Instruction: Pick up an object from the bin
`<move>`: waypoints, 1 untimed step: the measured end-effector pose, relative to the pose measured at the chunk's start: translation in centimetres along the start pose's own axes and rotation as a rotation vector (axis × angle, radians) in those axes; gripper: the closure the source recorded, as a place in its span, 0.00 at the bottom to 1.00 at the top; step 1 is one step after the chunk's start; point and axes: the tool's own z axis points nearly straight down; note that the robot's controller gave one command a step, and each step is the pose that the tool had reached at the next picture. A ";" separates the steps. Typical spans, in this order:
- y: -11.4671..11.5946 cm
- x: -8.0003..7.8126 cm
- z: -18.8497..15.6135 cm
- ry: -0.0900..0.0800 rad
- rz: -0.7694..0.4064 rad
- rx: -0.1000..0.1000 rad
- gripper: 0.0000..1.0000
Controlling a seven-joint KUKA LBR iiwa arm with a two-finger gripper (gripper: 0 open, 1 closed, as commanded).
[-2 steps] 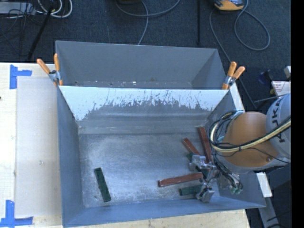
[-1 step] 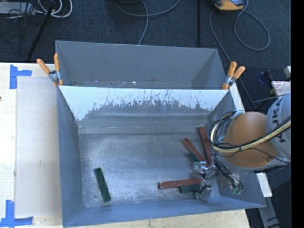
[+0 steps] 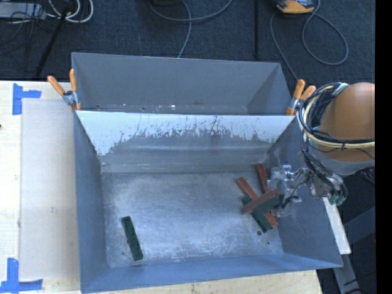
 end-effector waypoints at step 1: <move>-3.3 2.1 -7.5 0.004 0.044 0.000 1.00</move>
Offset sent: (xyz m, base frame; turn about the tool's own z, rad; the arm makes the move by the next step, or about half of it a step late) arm -0.0210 -0.0314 0.0714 0.0385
